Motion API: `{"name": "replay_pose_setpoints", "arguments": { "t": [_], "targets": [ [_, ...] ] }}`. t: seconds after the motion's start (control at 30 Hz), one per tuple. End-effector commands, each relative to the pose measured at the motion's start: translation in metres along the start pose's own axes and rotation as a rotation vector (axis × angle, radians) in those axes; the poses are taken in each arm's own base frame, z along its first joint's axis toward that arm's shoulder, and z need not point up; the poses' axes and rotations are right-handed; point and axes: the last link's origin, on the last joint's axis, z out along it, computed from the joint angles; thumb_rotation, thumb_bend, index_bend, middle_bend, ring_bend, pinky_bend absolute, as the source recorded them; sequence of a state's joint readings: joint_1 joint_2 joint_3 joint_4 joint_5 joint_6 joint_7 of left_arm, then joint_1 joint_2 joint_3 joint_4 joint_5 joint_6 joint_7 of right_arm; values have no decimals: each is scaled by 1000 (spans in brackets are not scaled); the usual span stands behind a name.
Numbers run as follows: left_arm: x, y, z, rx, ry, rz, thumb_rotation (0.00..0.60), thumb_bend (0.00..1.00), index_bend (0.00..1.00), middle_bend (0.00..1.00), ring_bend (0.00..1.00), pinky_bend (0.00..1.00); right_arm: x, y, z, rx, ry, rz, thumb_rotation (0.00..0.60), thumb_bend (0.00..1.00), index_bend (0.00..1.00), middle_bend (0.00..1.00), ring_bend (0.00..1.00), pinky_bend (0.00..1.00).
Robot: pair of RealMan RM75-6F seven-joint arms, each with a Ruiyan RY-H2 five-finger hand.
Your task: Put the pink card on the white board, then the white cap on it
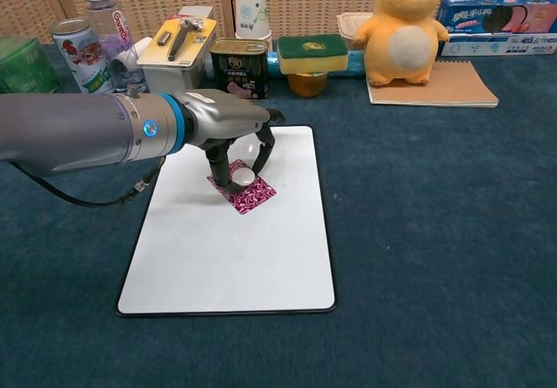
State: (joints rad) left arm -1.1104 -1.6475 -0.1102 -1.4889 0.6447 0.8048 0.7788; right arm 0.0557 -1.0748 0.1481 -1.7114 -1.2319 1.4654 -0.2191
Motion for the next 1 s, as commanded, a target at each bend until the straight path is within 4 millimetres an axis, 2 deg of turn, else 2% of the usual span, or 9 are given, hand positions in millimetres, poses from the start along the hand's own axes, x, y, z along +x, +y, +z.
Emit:
{"name": "replay_pose_setpoints", "arguments": {
  "t": [0.03,0.23,0.33,0.47,0.6,0.7,0.77,0.87,1.0],
  "targets": [
    [2,1,-1,7,-2,-1,600,290,385,0,0,9,0,0,0,1,0,0,600,0,56,0,0,0],
    [3,0,-6,7,3,0,600,270,176,0,0,9,2,-1,-2,7,5,2,596,0,56,0,0,0],
    [6,-1,-8,7,12,-11,600,268,158,0,0,9,3,-1,-3,9,7,4,597,0,56,0,0,0],
    [17,-5,-22,-4,63,-27,600,268,139,0,0,9,4,-3,-5,18,11,7,599,0,56,0,0,0],
    [27,-21,-56,1,140,-38,600,266,111,0,0,9,6,-5,-7,30,16,15,600,0,56,0,0,0],
    [27,-39,-85,34,185,-45,600,254,22,0,0,9,7,-6,-9,39,18,23,599,0,56,0,0,0],
    [20,-63,-123,103,218,-71,600,227,0,0,0,9,8,-6,-10,46,18,32,599,0,56,0,0,0],
    [11,-83,-160,159,254,-103,600,167,0,0,0,9,10,-6,-10,52,20,38,596,0,56,0,0,0],
    [-11,-114,-220,265,346,-165,600,123,0,0,0,9,12,-6,-12,61,31,43,599,0,56,0,0,0]
  ]
}}
